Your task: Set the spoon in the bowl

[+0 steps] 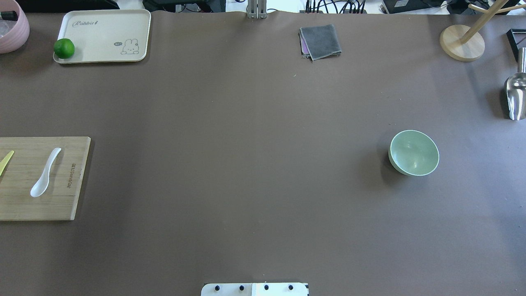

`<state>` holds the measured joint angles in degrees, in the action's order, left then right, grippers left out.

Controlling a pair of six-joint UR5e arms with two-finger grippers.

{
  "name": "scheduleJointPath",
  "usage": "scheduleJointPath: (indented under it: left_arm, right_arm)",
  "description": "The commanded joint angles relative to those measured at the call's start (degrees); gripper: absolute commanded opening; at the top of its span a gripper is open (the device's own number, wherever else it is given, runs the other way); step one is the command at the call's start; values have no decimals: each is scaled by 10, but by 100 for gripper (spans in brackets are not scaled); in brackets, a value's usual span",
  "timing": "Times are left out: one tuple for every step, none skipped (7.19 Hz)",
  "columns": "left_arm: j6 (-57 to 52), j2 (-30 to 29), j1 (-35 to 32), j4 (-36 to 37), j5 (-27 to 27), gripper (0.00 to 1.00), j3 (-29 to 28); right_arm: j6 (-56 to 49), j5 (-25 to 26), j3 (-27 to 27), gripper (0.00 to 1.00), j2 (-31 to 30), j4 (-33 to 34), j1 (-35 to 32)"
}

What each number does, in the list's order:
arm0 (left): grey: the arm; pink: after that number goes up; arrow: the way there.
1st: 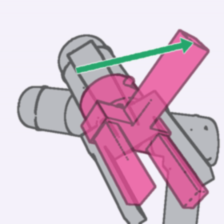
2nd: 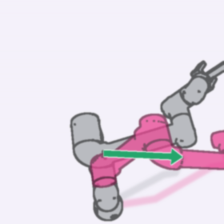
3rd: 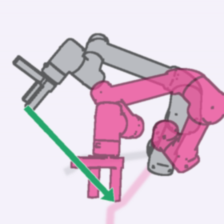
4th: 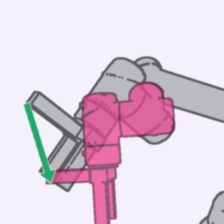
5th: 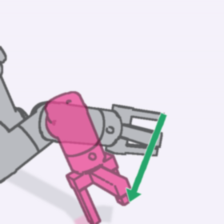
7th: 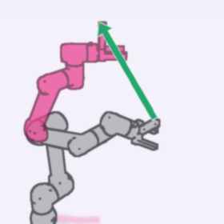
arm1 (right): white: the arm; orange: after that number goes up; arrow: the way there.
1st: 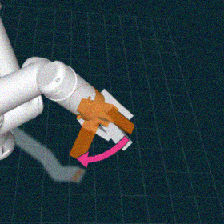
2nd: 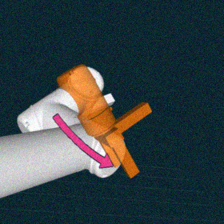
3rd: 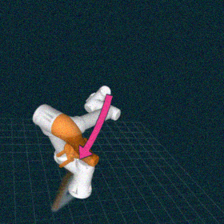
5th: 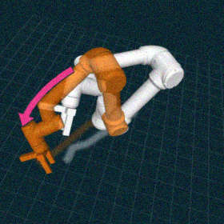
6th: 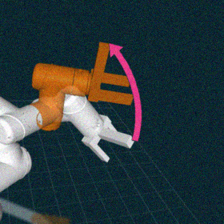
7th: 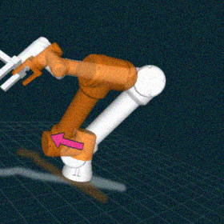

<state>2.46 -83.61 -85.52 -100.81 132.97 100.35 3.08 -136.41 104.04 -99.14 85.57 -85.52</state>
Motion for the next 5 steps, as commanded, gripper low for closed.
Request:
scheduleJointPath:
  left_arm:
    - [0,0,0,0,1,98,2]
    - [1,1,0,0,-1,98,3]
    - [1,1,0,0,-3,98,2]
    - [2,3,0,1,0,98,2]
    - [1,5,1,0,1,98,3]
  right_arm:
    - [0,-3,-1,100,-1,-2,1]
    - [1,-3,-2,100,-1,-3,1]
    - [1,-4,-2,100,-1,-4,1]
    - [1,-6,1,100,-1,-4,1]
    - [0,-6,2,100,-1,-5,1]
